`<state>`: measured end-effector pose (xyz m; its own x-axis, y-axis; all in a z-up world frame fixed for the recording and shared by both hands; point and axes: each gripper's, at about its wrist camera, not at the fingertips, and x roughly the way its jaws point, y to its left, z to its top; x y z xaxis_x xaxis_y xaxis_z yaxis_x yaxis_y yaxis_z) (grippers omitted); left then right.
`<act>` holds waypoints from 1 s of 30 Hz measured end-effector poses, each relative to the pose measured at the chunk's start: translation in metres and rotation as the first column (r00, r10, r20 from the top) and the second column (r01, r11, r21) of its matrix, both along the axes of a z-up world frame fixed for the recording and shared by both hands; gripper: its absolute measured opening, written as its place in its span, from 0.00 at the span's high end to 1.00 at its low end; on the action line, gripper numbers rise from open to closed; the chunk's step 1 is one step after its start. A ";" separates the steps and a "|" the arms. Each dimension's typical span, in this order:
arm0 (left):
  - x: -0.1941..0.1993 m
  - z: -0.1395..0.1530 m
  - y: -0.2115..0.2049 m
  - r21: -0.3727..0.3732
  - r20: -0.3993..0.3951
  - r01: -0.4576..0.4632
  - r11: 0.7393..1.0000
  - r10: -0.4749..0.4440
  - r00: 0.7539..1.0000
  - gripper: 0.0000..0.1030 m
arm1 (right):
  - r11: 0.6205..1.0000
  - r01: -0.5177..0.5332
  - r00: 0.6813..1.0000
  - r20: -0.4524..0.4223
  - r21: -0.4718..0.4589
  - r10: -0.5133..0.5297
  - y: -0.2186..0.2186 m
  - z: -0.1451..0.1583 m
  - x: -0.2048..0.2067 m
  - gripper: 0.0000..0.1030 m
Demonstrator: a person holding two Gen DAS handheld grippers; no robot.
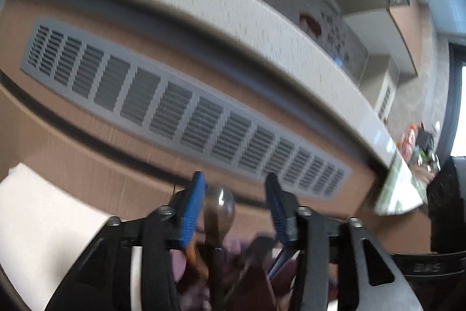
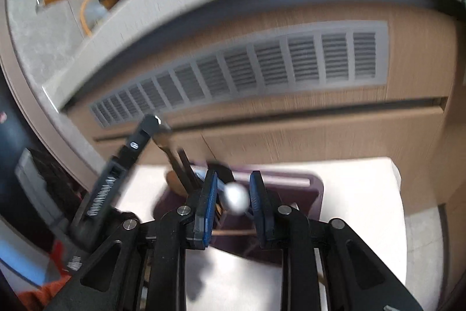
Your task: Organize utensils
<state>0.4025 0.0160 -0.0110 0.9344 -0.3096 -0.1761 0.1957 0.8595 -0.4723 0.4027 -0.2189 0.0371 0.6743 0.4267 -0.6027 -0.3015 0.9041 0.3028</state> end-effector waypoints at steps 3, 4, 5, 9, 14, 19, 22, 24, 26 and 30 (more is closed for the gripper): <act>-0.018 0.001 0.007 0.032 -0.049 0.018 0.999 -0.017 0.999 0.49 | 0.998 0.030 1.000 0.004 -0.048 -0.030 0.004 -0.006 -0.009 0.78; -0.028 0.002 0.011 0.048 -0.059 0.013 0.999 -0.010 0.998 0.47 | 0.998 0.041 0.999 0.016 -0.050 -0.040 0.004 -0.005 -0.014 0.78; -0.037 0.002 0.014 0.064 -0.068 0.005 0.998 0.000 0.998 0.46 | 0.997 0.058 0.998 0.035 -0.049 -0.056 0.002 -0.002 -0.024 0.78; -0.082 0.007 0.026 0.133 -0.114 -0.024 0.991 0.039 0.993 0.45 | 0.992 0.100 0.992 0.086 -0.077 -0.094 -0.002 0.003 -0.056 0.78; -0.156 0.013 0.023 0.291 -0.172 -0.072 0.954 0.126 0.977 0.45 | 0.988 0.131 0.983 0.136 -0.077 -0.120 -0.011 -0.001 -0.114 0.77; -0.236 0.019 0.002 0.430 -0.162 -0.101 0.897 0.187 0.969 0.45 | 0.998 0.059 0.991 0.124 -0.022 -0.056 -0.005 -0.011 -0.175 0.77; -0.266 0.022 -0.006 0.441 -0.181 -0.097 0.892 0.194 0.964 0.45 | 0.995 0.074 0.981 0.184 -0.069 -0.060 0.003 -0.015 -0.221 0.77; -0.280 0.022 -0.008 0.429 -0.201 -0.080 0.900 0.181 0.963 0.45 | 0.987 0.104 0.970 0.230 -0.122 -0.073 0.008 -0.018 -0.245 0.77; -0.291 0.021 -0.011 0.431 -0.214 -0.070 0.900 0.177 0.961 0.45 | 0.974 0.142 0.955 0.284 -0.178 -0.087 0.012 -0.021 -0.268 0.77; -0.295 0.021 -0.016 0.440 -0.217 -0.061 0.896 0.173 0.961 0.45 | 0.940 0.237 0.909 0.398 -0.245 -0.126 0.017 -0.024 -0.296 0.77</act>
<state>0.1075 -0.0001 0.0096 0.8691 -0.0439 -0.4927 0.0074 0.9971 -0.0758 0.1069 -0.2022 0.0131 0.9208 0.1251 -0.3693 -0.1633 0.9838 -0.0737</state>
